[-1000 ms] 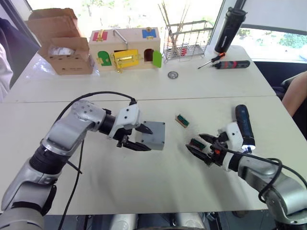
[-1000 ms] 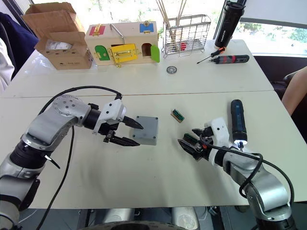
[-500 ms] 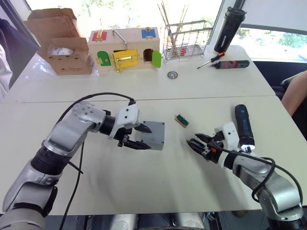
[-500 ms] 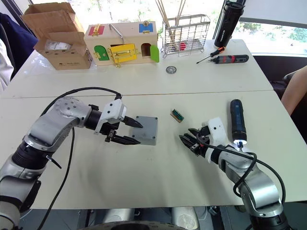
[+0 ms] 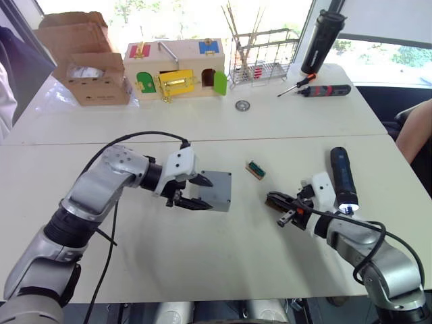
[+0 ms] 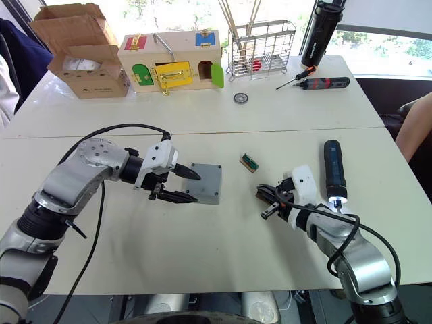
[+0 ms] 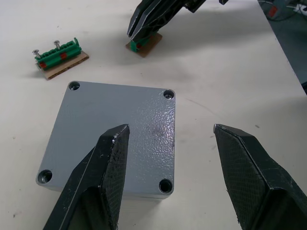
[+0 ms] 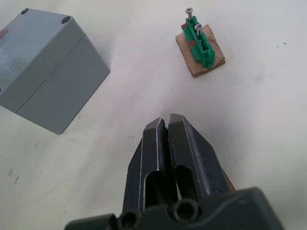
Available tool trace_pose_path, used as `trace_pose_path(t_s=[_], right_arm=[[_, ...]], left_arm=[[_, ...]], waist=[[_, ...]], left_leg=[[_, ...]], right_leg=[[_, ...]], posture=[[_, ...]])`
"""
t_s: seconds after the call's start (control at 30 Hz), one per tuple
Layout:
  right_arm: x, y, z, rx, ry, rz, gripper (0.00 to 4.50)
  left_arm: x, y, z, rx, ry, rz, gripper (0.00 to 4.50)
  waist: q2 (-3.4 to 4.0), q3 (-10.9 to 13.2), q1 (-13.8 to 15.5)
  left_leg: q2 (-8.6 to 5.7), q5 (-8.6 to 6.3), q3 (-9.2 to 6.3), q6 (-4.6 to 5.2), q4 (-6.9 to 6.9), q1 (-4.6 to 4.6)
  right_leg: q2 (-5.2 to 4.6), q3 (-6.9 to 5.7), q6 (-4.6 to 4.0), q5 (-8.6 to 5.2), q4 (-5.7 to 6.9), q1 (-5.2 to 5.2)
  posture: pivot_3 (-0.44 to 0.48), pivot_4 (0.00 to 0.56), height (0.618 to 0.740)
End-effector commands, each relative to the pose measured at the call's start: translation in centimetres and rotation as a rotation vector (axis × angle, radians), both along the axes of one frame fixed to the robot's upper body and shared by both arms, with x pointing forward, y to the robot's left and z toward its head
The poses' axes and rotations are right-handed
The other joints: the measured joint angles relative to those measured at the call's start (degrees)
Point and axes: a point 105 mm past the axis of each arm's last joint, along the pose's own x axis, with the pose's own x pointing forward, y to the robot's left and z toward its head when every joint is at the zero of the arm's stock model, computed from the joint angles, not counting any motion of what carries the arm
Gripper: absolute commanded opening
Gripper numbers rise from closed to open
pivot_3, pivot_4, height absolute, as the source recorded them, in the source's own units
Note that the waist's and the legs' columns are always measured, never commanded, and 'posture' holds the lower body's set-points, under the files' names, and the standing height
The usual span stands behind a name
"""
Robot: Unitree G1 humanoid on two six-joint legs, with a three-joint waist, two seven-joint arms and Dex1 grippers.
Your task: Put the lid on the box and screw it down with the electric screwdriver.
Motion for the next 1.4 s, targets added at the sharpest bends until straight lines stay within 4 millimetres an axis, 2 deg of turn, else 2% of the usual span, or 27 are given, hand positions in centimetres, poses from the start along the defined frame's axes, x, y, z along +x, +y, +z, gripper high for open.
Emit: trace_pose_path(t_s=[0.03, 0.17, 0.4, 0.53, 0.7, 0.8, 0.93, 1.1, 1.27, 1.4], right_arm=[[0.2, 0.0, 1.5, 0.005, -0.057, 0.000, 0.10], [0.4, 0.0, 2.7, 0.009, -0.086, -0.001, 0.10], [0.0, 0.2, 2.9, 0.019, -0.072, 0.010, 0.10], [0.2, 0.6, 4.1, 0.028, -0.104, 0.026, 0.10], [0.8, 2.8, 7.6, 0.068, -0.184, 0.121, 0.10], [1.6, 4.9, 9.1, 0.109, -0.206, 0.203, 0.10], [2.9, 6.8, 8.7, 0.121, -0.188, 0.269, 0.10], [3.5, 8.0, 7.8, 0.127, -0.172, 0.312, 0.10], [3.8, 8.1, 7.1, 0.109, -0.160, 0.325, 0.10], [3.7, 8.2, 6.8, 0.103, -0.150, 0.336, 0.10]], left_arm=[[0.0, 0.1, 0.3, -0.014, -0.015, 0.001, 2.90], [0.0, 0.1, 0.3, -0.015, -0.012, 0.003, 2.90], [0.1, 0.0, 0.2, -0.022, -0.009, 0.005, 2.90], [0.4, 0.3, 0.2, -0.022, -0.011, 0.021, 2.90], [2.1, 2.0, 1.5, -0.042, -0.034, 0.130, 2.90], [3.4, 4.0, 2.3, -0.037, -0.056, 0.220, 2.90], [3.8, 5.2, 2.2, -0.011, -0.080, 0.268, 2.90], [3.3, 5.5, 2.0, -0.018, -0.074, 0.285, 2.90], [2.5, 5.4, 1.5, -0.016, -0.059, 0.284, 2.90], [1.8, 4.5, 2.0, -0.058, -0.039, 0.268, 2.90]], waist=[[0.00, 0.0, 0.0], [0.00, 0.0, 0.0], [0.00, 0.0, 0.0], [0.00, 0.0, -0.1], [0.00, 0.0, -0.3], [0.00, 0.0, -0.4], [0.00, 0.0, -0.1], [0.00, 0.0, -0.2], [0.00, 0.0, -0.4], [0.00, 0.0, -0.2]], left_leg=[[0.00, 0.00, 0.00, 0.00, 0.00, 0.00], [0.00, 0.00, 0.00, 0.00, 0.00, 0.00], [0.00, 0.00, 0.00, 0.00, 0.00, 0.00], [0.00, 0.00, 0.00, 0.00, 0.00, 0.00], [0.01, 0.00, -0.01, 0.00, 0.00, 0.00], [0.04, 0.00, -0.02, 0.00, -0.02, 0.00], [0.00, 0.00, -0.01, -0.01, -0.03, 0.00], [-0.05, 0.01, 0.01, -0.01, 0.00, -0.01], [-0.03, 0.01, 0.00, -0.01, -0.01, -0.01], [-0.03, 0.01, 0.00, -0.01, -0.01, -0.01]], right_leg=[[0.00, 0.00, 0.00, 0.00, 0.00, 0.00], [0.00, 0.00, 0.00, 0.00, 0.00, 0.00], [-0.01, 0.00, 0.00, 0.00, 0.00, 0.01], [0.00, 0.00, 0.00, 0.00, 0.00, 0.00], [0.01, 0.00, 0.00, 0.00, 0.04, -0.04], [0.03, -0.01, 0.00, 0.00, 0.04, -0.09], [-0.02, -0.02, 0.00, 0.00, 0.05, -0.09], [-0.07, -0.03, 0.00, 0.00, 0.04, -0.09], [-0.06, -0.02, 0.00, 0.00, 0.07, -0.13], [-0.07, -0.02, 0.00, 0.00, 0.08, -0.13]], posture=[[0.000, 0.150, 0.740], [0.000, 0.150, 0.740], [0.000, 0.150, 0.740], [0.000, 0.150, 0.740], [0.000, 0.150, 0.740], [0.000, 0.150, 0.740], [0.000, 0.150, 0.740], [0.000, 0.150, 0.740], [0.000, 0.150, 0.740], [0.000, 0.150, 0.740]])
